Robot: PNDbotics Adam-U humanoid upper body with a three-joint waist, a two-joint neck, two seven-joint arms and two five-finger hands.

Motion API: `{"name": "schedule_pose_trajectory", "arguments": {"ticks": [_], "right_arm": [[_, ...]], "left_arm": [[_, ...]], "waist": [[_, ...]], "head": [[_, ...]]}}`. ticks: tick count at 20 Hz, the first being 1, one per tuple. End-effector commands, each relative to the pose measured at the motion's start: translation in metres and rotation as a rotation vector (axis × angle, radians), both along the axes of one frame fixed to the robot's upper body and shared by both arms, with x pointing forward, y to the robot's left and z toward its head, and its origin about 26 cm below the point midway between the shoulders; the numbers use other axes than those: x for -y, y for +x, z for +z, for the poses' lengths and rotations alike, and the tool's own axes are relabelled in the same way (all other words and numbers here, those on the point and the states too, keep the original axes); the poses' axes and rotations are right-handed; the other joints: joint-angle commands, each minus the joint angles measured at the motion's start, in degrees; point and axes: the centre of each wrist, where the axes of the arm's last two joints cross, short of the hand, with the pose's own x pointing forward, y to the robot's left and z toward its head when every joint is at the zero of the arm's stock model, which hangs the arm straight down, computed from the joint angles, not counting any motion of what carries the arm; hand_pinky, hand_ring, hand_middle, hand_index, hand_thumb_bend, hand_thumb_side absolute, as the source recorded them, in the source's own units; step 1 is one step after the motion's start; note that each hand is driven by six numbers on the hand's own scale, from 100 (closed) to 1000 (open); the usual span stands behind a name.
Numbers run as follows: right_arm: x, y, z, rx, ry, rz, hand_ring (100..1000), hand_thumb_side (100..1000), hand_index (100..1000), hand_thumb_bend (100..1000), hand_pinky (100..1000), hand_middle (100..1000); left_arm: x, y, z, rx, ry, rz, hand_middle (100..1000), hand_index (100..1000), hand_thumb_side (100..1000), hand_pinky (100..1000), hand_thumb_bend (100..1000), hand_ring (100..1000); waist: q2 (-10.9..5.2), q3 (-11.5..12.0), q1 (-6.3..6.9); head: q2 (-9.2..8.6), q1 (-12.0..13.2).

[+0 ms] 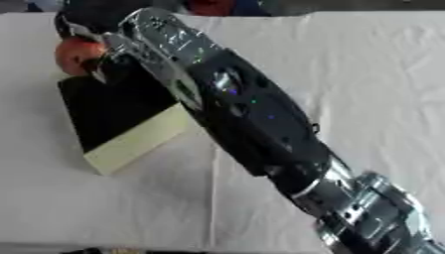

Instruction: Pick up objects on the table and place them in the box.

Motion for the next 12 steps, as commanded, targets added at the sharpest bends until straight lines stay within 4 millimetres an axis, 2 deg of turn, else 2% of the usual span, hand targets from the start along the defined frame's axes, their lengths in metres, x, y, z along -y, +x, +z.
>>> {"name": "schedule_pose_trajectory", "arguments": {"ticks": [1, 5, 12], "right_arm": [[-0.006, 0.003, -0.01, 0.008, 0.006, -0.015, 786, 104, 724, 100, 814, 486], [-0.001, 0.012, -0.028, 0.007, 0.014, -0.058, 787, 106, 723, 100, 812, 486], [0.001, 0.016, -0.037, 0.012, 0.006, -0.075, 792, 113, 723, 100, 814, 490]], "left_arm": [[0.001, -0.002, 0.008, 0.028, 0.009, -0.011, 776, 767, 658, 567, 100, 704], [0.002, -0.002, 0.007, 0.025, 0.004, -0.014, 776, 767, 659, 567, 100, 703], [0.002, -0.002, 0.007, 0.023, 0.003, -0.018, 777, 767, 658, 567, 100, 704]], "waist": [[-0.84, 0.2, 0.38], [-0.67, 0.3, 0.53], [-0.51, 0.1, 0.78]], "head": [[-0.56, -0.1], [-0.56, 0.1], [-0.64, 0.2]]}}
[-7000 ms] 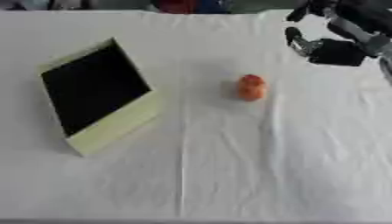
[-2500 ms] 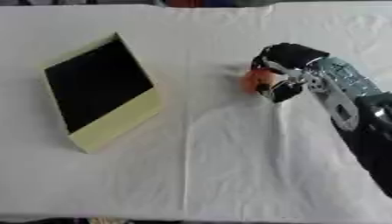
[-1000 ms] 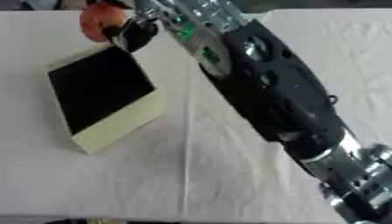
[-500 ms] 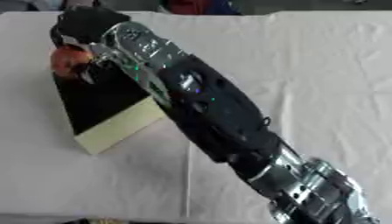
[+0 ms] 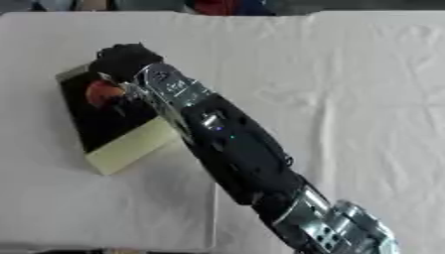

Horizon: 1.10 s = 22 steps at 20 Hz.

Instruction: Pick up objects on the table and place them in the box.

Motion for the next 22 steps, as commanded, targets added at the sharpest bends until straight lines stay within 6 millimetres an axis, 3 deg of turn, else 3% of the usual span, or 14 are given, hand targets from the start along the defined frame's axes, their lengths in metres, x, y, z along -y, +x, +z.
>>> {"name": "schedule_pose_trajectory", "arguments": {"ticks": [1, 6, 7, 9, 11, 14, 22], "right_arm": [[-0.007, -0.004, 0.006, 0.017, 0.0, 0.022, 800, 113, 732, 100, 821, 503], [-0.008, -0.005, 0.004, 0.007, -0.05, 0.046, 855, 100, 797, 100, 858, 637], [-0.009, -0.005, 0.005, 0.014, -0.06, 0.049, 879, 286, 843, 100, 870, 688], [-0.009, -0.006, 0.008, 0.039, -0.078, 0.05, 897, 389, 869, 100, 880, 722], [-0.01, -0.008, 0.011, 0.068, -0.094, 0.046, 911, 437, 885, 100, 889, 739], [-0.011, -0.009, 0.015, 0.103, -0.113, 0.032, 918, 446, 895, 100, 896, 747], [-0.011, -0.017, 0.03, 0.16, -0.062, 0.036, 904, 349, 867, 100, 889, 718]], "left_arm": [[0.001, -0.002, 0.008, 0.028, 0.013, -0.011, 777, 767, 659, 567, 100, 704], [0.001, -0.002, 0.009, 0.029, 0.011, -0.013, 777, 767, 660, 568, 100, 703], [0.001, -0.002, 0.009, 0.029, 0.01, -0.014, 777, 767, 661, 568, 100, 703], [0.002, -0.002, 0.009, 0.029, 0.009, -0.015, 777, 767, 661, 568, 100, 704], [0.002, -0.001, 0.009, 0.03, 0.008, -0.017, 777, 767, 661, 568, 100, 704], [0.002, -0.001, 0.009, 0.03, 0.007, -0.018, 777, 767, 661, 568, 100, 704], [0.002, -0.001, 0.009, 0.028, 0.007, -0.02, 777, 767, 661, 568, 100, 705]], "waist": [[-0.88, 0.0, 0.41], [-0.76, 0.2, 0.44], [-0.73, 0.2, 0.44], [-0.64, 0.3, 0.43], [-0.58, 0.3, 0.42], [-0.56, 0.3, 0.43], [-0.78, 0.1, 0.56]], "head": [[-0.59, 0.1], [-0.57, 0.2], [-0.59, 0.3], [-0.63, 0.3], [-0.63, 0.3], [-0.67, 0.3], [-0.82, 0.3]]}}
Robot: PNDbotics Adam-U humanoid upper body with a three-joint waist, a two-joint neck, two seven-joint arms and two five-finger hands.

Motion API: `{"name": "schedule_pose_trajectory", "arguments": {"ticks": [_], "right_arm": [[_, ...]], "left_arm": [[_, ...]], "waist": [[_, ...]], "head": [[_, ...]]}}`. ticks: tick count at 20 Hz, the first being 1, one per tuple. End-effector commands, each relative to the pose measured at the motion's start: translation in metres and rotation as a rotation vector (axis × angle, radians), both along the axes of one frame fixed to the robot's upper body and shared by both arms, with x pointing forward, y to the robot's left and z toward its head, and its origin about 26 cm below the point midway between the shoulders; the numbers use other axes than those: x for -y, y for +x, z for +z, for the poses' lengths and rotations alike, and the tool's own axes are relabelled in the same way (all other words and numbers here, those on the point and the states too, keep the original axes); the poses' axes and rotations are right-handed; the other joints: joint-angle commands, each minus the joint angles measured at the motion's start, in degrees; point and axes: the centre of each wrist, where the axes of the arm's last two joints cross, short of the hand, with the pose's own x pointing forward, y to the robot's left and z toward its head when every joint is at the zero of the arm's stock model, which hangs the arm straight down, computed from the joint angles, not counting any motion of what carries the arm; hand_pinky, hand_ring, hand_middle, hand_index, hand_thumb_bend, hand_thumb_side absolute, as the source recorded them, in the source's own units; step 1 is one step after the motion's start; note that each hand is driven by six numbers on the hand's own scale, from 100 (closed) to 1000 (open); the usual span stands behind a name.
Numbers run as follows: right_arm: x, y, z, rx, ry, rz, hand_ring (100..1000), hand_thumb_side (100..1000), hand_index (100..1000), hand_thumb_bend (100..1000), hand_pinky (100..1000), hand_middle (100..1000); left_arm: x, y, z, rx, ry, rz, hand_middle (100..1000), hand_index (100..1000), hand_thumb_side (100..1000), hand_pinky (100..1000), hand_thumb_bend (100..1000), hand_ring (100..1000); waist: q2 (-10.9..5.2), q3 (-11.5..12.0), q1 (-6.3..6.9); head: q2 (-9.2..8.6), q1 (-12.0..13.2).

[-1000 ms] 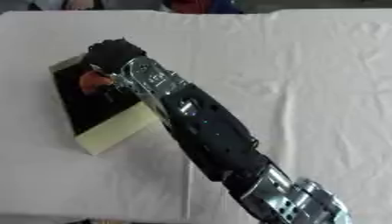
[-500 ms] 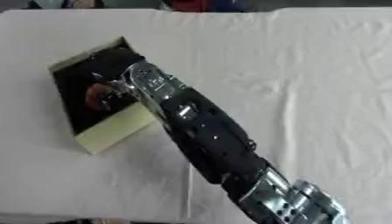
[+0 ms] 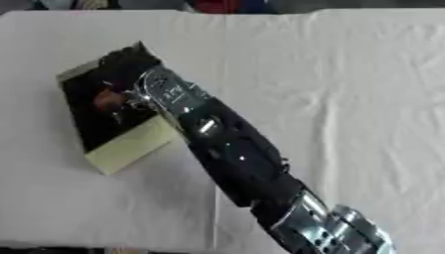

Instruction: Pick up objects on the table and place them in the box.

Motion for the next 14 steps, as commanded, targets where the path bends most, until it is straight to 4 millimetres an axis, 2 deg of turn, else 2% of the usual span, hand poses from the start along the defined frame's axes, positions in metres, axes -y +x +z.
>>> {"name": "schedule_pose_trajectory", "arguments": {"ticks": [1, 3, 6, 13, 14], "right_arm": [[-0.005, -0.011, 0.026, 0.064, 0.069, 0.033, 900, 334, 862, 100, 886, 711], [-0.003, -0.017, 0.038, 0.085, 0.115, 0.046, 885, 279, 840, 100, 875, 683], [0.003, -0.028, 0.061, 0.111, 0.192, 0.07, 868, 250, 820, 100, 861, 659], [0.034, -0.049, 0.111, 0.183, 0.344, 0.082, 867, 167, 810, 100, 855, 652], [0.04, -0.051, 0.116, 0.196, 0.362, 0.08, 865, 130, 806, 100, 851, 649]], "left_arm": [[0.001, -0.002, 0.008, 0.028, 0.013, -0.009, 777, 767, 661, 568, 100, 705], [0.001, -0.002, 0.008, 0.027, 0.014, -0.009, 777, 767, 660, 568, 100, 705], [0.0, -0.002, 0.008, 0.026, 0.015, -0.007, 778, 767, 660, 568, 100, 705], [-0.001, -0.003, 0.007, 0.023, 0.018, -0.001, 777, 766, 659, 569, 100, 705], [-0.001, -0.003, 0.007, 0.023, 0.018, 0.0, 777, 766, 659, 569, 100, 704]], "waist": [[-1.14, 0.0, 0.41], [-1.18, 0.0, 0.48], [-1.24, -0.2, 0.56], [-1.54, -0.7, 0.73], [-1.57, -0.8, 0.78]], "head": [[-0.61, 0.1], [-0.59, 0.1], [-0.48, 0.2], [-0.41, 0.6], [-0.39, 0.7]]}}
